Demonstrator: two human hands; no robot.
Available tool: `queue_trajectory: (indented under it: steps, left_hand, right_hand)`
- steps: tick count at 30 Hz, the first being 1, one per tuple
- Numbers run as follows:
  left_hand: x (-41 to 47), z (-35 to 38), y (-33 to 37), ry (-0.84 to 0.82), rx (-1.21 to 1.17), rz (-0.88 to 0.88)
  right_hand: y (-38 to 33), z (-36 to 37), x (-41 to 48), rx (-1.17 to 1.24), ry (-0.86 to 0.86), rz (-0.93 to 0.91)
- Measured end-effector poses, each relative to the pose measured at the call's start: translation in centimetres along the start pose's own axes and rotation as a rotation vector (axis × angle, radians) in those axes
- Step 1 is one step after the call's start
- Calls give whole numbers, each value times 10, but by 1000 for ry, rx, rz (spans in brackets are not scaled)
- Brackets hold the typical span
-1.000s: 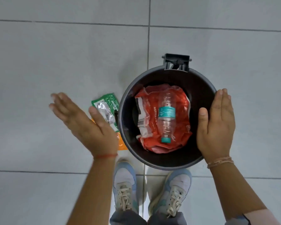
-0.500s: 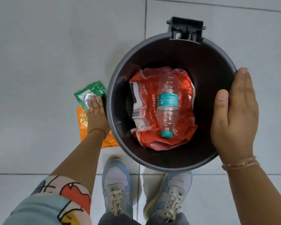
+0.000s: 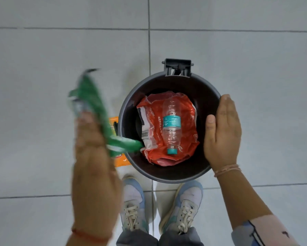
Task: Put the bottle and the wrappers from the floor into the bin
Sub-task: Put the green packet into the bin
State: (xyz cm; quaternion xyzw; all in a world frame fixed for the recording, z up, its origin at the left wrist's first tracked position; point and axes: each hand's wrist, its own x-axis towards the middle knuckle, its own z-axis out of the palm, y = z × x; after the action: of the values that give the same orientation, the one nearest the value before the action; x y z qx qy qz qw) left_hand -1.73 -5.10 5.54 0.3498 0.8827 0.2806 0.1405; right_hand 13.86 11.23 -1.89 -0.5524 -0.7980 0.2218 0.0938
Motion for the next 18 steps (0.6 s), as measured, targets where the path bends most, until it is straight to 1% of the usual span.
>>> queue_trajectory:
  steps: [2, 3, 4, 5, 8, 9, 11, 12, 13, 14, 16, 18]
  left_hand:
    - [-4, 15, 31, -165, 32, 199]
    - [-3, 30, 43, -234, 116, 256]
    - [1, 45, 53, -300, 224, 273]
    - [5, 63, 54, -385, 295, 250]
    - [22, 114, 29, -706, 410, 88]
    - [27, 125, 22, -787, 444, 35]
    - [31, 137, 11, -866, 457, -17]
    - [32, 136, 11, -855, 445, -12]
    - [30, 131, 14, -792, 420, 27]
    - [27, 124, 18, -686, 387, 100]
    - [22, 101, 27, -386, 293, 242]
    - [24, 78, 22, -33, 129, 251]
  right_hand:
    - [1, 0, 1, 3, -25, 7]
    - [0, 0, 1, -11, -18, -9]
    - [1, -1, 1, -17, -21, -10]
    - [0, -2, 1, -22, -28, -6]
    - [0, -2, 1, -8, -42, -4]
    - [0, -2, 0, -2, -44, -5]
    - [1, -2, 1, -2, -41, -8]
    - [1, -2, 1, -7, -44, -9]
    - [1, -2, 0, -11, -46, -8]
    - [1, -2, 1, -13, -46, -7]
    - [0, 0, 1, -11, -38, -10]
    - [0, 1, 0, -7, -32, -12]
